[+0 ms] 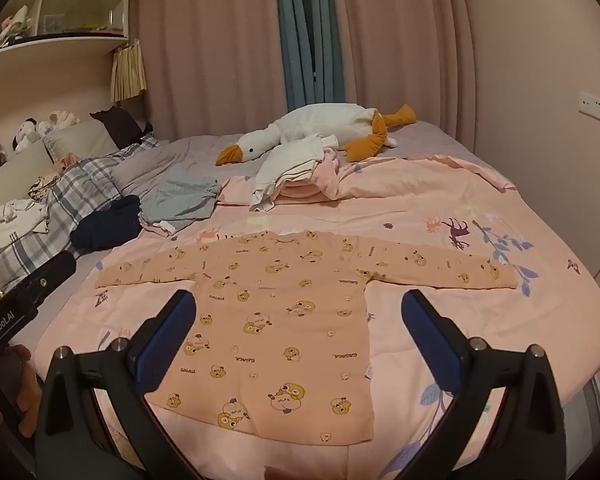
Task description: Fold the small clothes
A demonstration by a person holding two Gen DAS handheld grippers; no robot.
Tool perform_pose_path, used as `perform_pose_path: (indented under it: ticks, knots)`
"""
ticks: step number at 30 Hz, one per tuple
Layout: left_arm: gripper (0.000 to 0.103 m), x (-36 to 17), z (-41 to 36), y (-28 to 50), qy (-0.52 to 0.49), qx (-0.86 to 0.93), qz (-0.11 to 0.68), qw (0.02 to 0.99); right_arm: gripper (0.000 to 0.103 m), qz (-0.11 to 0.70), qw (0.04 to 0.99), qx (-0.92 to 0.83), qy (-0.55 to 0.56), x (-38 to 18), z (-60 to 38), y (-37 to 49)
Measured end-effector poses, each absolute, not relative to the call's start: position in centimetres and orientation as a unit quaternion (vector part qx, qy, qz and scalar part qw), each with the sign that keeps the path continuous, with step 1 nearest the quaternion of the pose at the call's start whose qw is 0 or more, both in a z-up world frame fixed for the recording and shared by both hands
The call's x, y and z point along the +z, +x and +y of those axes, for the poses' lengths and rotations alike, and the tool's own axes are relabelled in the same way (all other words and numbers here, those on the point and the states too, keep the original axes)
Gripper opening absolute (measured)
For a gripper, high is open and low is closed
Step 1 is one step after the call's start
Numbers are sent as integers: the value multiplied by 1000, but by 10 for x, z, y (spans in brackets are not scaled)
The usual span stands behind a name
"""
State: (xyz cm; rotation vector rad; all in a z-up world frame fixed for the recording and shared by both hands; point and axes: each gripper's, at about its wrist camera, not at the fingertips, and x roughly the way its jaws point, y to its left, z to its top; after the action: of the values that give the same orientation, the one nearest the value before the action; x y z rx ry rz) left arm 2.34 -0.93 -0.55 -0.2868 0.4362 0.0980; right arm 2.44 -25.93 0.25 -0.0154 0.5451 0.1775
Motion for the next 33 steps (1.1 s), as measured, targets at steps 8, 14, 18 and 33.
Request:
perform_pose_path:
  ticks: [8, 14, 18, 33]
  knots:
    - [102, -2, -17, 26, -134, 43, 215, 967, 103, 270, 959, 78, -18, 1, -258, 26]
    - [102, -4, -22, 29, -118, 45, 223, 967, 103, 271, 961, 59, -11, 2, -265, 27]
    - [102, -7, -26, 27, -108, 43, 228, 967, 103, 271, 961, 55, -3, 3, -268, 27]
    - [102, -6, -7, 22, -133, 64, 221, 964, 103, 260, 964, 54, 14, 7, -270, 28]
